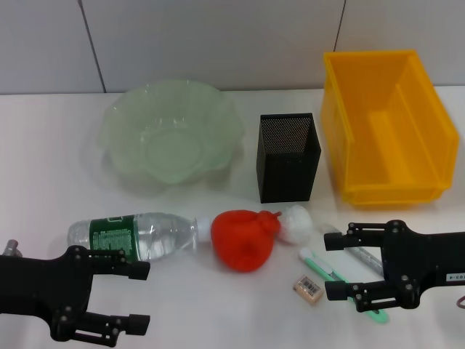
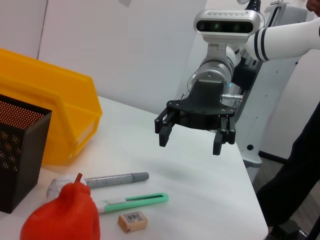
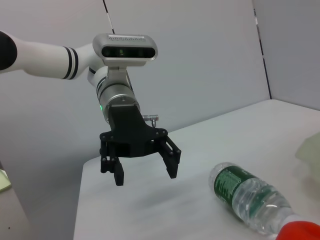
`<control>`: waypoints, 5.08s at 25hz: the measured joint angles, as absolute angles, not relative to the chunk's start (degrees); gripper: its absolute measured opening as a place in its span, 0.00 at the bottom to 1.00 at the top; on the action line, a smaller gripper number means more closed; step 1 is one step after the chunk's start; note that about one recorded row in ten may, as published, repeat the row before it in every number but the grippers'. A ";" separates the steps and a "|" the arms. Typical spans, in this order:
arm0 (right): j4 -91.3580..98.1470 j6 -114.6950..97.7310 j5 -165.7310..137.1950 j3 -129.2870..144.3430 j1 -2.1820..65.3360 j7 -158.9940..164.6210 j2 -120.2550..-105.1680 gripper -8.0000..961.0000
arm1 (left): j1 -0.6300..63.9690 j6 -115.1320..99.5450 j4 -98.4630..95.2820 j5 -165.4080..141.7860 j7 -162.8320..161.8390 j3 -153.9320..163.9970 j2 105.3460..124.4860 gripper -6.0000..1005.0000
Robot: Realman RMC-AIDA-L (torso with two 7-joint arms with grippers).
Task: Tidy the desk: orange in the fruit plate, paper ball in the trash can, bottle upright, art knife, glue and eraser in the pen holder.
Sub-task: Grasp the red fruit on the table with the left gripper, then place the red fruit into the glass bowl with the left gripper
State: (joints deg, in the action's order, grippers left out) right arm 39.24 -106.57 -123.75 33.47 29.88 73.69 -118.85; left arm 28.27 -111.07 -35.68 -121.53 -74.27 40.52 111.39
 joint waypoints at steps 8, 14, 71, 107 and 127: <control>39.06 -106.52 -123.74 33.49 30.20 73.57 -118.92 0.81 | 28.51 -110.91 -35.68 -121.55 -74.27 40.52 111.38 0.79; 38.92 -106.52 -123.75 33.40 30.23 73.55 -118.92 0.81 | 28.45 -110.74 -35.68 -121.56 -74.27 40.52 111.36 0.79; 39.28 -105.78 -123.58 27.26 19.16 73.22 -117.26 0.81 | 36.20 -75.41 -38.88 -107.29 -79.43 67.41 119.07 0.79; 38.58 -105.65 -123.32 27.04 20.83 73.70 -118.35 0.81 | 33.08 -59.33 -40.13 -98.41 -79.53 84.71 119.04 0.27; 38.58 -105.64 -123.04 27.03 22.81 73.33 -118.81 0.81 | 21.55 -72.47 -52.18 -86.54 -79.02 66.65 118.47 0.10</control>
State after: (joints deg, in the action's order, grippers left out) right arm 38.58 -105.64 -123.04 27.03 22.81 73.33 -118.81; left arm 21.55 -72.47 -52.18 -86.54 -79.02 66.65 118.47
